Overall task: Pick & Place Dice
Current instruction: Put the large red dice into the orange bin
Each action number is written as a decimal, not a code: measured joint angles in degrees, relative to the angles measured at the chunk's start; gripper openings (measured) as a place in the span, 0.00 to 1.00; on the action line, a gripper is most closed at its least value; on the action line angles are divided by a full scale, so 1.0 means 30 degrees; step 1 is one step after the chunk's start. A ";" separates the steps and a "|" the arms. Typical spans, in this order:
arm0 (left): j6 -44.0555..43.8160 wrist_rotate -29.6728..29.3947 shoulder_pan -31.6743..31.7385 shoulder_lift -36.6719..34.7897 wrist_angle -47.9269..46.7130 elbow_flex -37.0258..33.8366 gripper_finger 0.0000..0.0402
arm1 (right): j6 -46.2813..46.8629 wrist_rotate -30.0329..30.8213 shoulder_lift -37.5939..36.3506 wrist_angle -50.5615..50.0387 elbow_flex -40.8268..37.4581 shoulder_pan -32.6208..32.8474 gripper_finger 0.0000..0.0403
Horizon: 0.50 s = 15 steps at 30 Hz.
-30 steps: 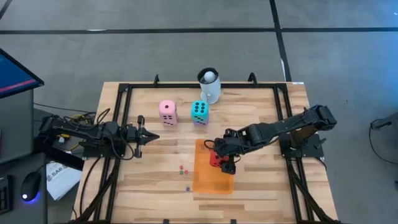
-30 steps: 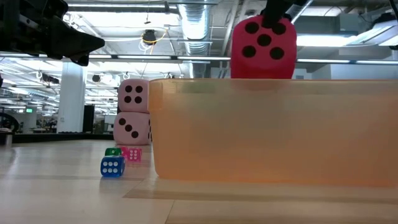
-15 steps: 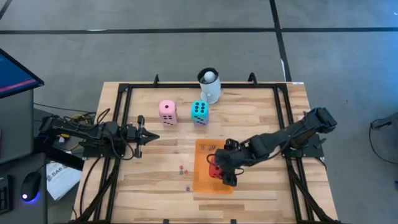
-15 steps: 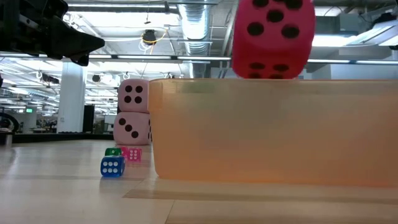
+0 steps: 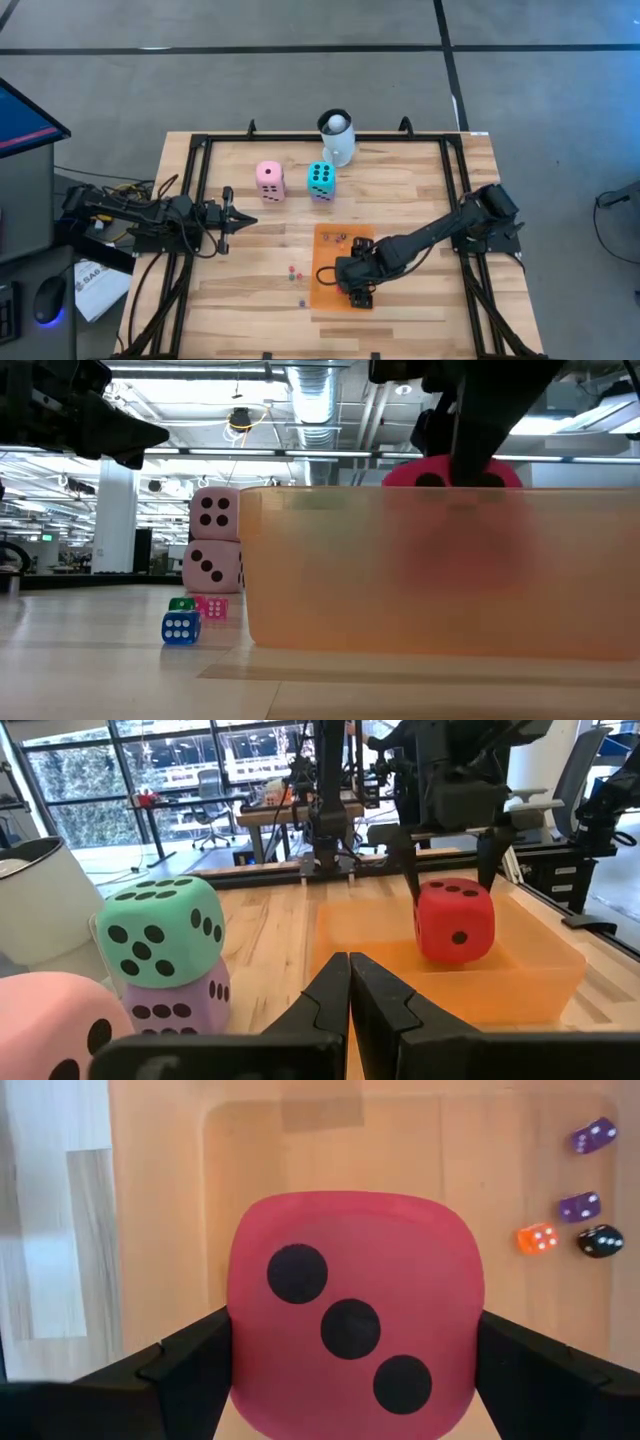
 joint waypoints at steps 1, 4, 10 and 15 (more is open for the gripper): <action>0.0000 0.0000 -0.0007 0.0101 0.0054 0.0000 0.00 | 0.0096 -0.0053 0.0034 -0.0020 0.0000 0.0042 0.85; 0.0000 -0.0007 0.0000 0.0323 0.0002 0.0000 0.00 | 0.0307 -0.0039 0.0050 0.0070 0.0000 0.0187 0.85; -0.0061 -0.0007 -0.0007 0.0845 0.0023 0.0000 0.00 | 0.0498 -0.0012 -0.0130 -0.0080 0.0017 0.0617 0.85; -0.0073 0.0000 -0.0007 0.1056 0.0029 0.0000 0.00 | 0.0399 -0.0046 0.0050 -0.0418 0.0000 0.0903 0.86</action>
